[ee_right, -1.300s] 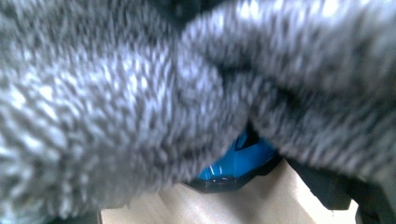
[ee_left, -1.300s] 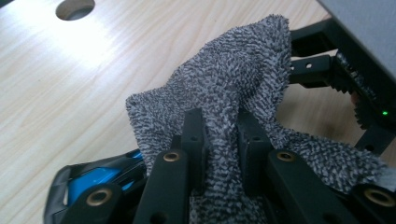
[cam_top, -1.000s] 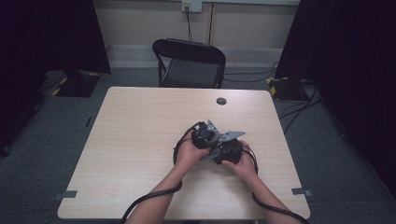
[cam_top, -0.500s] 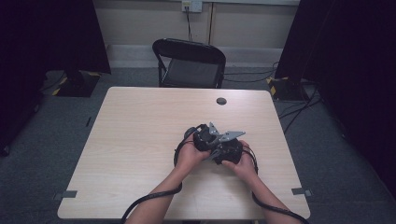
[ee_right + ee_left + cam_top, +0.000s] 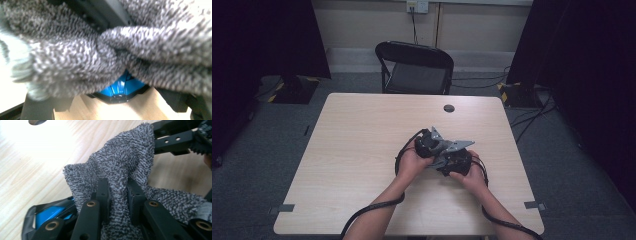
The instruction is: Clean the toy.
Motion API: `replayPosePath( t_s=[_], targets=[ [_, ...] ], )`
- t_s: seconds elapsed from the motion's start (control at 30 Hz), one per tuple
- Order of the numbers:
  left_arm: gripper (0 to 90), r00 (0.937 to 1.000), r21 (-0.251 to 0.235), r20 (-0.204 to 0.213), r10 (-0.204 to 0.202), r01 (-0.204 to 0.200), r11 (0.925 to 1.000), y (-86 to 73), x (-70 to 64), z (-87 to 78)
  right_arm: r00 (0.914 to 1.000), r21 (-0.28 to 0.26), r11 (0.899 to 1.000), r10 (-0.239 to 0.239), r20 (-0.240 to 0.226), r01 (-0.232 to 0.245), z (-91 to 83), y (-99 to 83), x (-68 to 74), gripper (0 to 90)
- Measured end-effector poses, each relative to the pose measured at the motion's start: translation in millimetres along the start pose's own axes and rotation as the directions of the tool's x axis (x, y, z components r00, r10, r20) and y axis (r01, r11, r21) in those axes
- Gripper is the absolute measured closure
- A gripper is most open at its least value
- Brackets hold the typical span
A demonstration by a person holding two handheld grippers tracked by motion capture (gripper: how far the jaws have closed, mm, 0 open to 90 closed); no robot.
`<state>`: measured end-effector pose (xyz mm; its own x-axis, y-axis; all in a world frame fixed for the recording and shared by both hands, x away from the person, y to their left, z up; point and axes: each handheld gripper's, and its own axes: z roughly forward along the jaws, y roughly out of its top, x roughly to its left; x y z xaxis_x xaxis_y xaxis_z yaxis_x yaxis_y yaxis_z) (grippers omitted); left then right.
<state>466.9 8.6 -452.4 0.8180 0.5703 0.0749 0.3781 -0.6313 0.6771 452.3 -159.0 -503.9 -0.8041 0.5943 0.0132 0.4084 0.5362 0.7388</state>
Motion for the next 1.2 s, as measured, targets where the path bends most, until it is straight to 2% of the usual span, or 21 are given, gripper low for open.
replayPosePath(
  t_s=[0.13, 0.2, 0.27, 0.57, 0.63, 0.73, 0.93, 1.07, 1.2],
  targets=[
    [75.3, 0.9996, 0.004, -0.026, -0.007, 0.007, 1.0, -0.6, 6.4, -2.7, 1.0, 0.0, 1.0, -0.001, 0.0, 0.001, 0.0, 0.0, 0.0, 23.7],
    [75.2, 0.9995, 0.002, -0.024, -0.02, 0.02, 0.9998, -1.9, 10.7, -3.9, 1.0, 0.0, 1.0, 0.0, 0.0, 0.0, 0.0, 0.0, 0.0, 23.7],
    [75.1, 0.9988, 0.007, -0.046, -0.019, 0.019, 0.9998, -2.4, 13.3, -5.3, 1.0, 0.0, 1.0, -0.001, 0.0, 0.001, 0.0, 0.0, 0.0, 23.8],
    [74.9, 0.996, 0.016, -0.077, -0.047, 0.048, 0.9987, -8.8, 28.2, -10.3, 1.0, 0.0, 1.0, -0.001, 0.0, 0.001, 0.1, 0.0, -0.1, 23.7],
    [74.8, 0.9955, 0.011, -0.068, -0.065, 0.066, 0.9977, -10.7, 31.4, -10.8, 1.0, 0.0, 1.0, -0.001, 0.0, 0.001, 0.0, 0.0, -0.1, 23.7],
    [74.8, 0.9957, 0.014, -0.068, -0.062, 0.063, 0.9979, -11.2, 32.7, -11.2, 1.0, -0.001, 1.0, 0.0, 0.0, 0.0, 0.1, 0.0, 0.0, 23.7],
    [74.8, 0.9939, 0.015, -0.068, -0.086, 0.088, 0.9961, -12.8, 38.9, -11.0, 1.0, 0.0, 1.0, -0.001, 0.0, 0.001, 0.1, 0.0, 0.0, 23.7],
    [74.9, 0.9935, 0.018, -0.077, -0.083, 0.085, 0.9962, -14.1, 42.0, -12.1, 1.0, -0.001, 1.0, -0.001, 0.0, 0.001, 0.1, 0.0, 0.0, 23.7],
    [74.9, 0.9907, 0.019, -0.092, -0.101, 0.103, 0.9945, -16.1, 46.4, -13.0, 1.0, -0.001, 1.0, -0.001, 0.0, 0.001, 0.1, 0.0, -0.1, 23.7]
  ],
)
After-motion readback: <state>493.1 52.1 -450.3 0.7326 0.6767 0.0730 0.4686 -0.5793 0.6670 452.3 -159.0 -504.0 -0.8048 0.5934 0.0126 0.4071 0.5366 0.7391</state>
